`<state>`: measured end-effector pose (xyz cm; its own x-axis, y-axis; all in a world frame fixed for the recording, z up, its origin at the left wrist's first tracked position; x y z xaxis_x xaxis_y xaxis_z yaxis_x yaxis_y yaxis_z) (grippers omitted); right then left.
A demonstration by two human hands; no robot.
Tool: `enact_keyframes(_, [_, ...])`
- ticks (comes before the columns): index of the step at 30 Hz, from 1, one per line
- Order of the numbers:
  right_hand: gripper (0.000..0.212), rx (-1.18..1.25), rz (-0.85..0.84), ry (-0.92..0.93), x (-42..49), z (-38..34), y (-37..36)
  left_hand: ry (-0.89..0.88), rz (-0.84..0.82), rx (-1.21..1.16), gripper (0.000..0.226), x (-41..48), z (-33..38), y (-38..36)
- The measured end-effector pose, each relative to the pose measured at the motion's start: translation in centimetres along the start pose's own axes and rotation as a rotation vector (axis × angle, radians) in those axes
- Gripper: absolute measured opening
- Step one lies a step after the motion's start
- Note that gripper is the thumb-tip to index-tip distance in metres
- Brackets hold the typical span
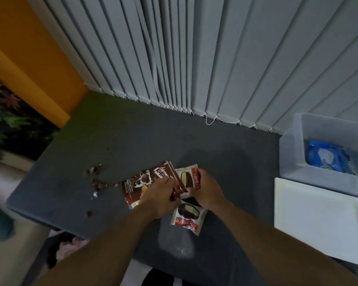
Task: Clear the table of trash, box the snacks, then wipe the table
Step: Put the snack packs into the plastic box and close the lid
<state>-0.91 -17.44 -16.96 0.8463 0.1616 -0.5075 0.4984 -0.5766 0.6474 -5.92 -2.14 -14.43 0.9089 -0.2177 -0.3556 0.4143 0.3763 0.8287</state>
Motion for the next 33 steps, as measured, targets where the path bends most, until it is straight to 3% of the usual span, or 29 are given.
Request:
enact_keyframes(3, [0.050, 0.020, -0.004, -0.052, 0.7, 0.2, 0.2, -0.100, -0.077, -0.008, 0.047, 0.0, 1.2, -1.4])
enact_keyframes(7, [0.026, 0.002, 0.038, -0.070, 1.1, 0.8, 1.6, -0.186, -0.185, 0.046, 0.061, 0.2, 2.2, -3.4])
enact_keyframes(12, [0.032, 0.029, 0.078, -0.078, 1.0, 2.2, 3.7, -0.213, -0.295, 0.151, 0.055, 1.0, 3.3, -4.0])
enact_keyframes(17, [0.029, 0.091, 0.133, -0.071, 0.1, 4.3, 6.9, -0.133, -0.323, 0.010, 0.038, 1.4, 3.7, -4.0])
enact_keyframes(24, [0.028, 0.157, 0.276, -0.038, -1.4, 6.7, 13.6, 0.034, -0.110, -0.209, 0.023, 3.6, 5.2, -0.1])
enact_keyframes(29, [0.037, 0.237, 0.553, 0.083, -3.6, 6.3, 21.3, 0.044, 0.055, -0.268, 0.031, 7.5, 8.6, 4.1])
enact_keyframes(33, [0.045, 0.381, 0.767, 0.061, -5.5, 8.1, 27.9, 0.009, 0.155, -0.309, 0.042, 11.1, 13.0, 6.8])
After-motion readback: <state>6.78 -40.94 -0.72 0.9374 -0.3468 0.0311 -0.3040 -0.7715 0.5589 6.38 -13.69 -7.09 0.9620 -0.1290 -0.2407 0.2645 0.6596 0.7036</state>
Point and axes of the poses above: each hand's wrist, its own x-axis towards the middle knuckle, its own y-axis out of the back of the hand, z = x × y, the point moved 8 cm from there along x, towards the middle knuckle, and after that the axes turned 7 degrees about -y, right-handed, at the moved point
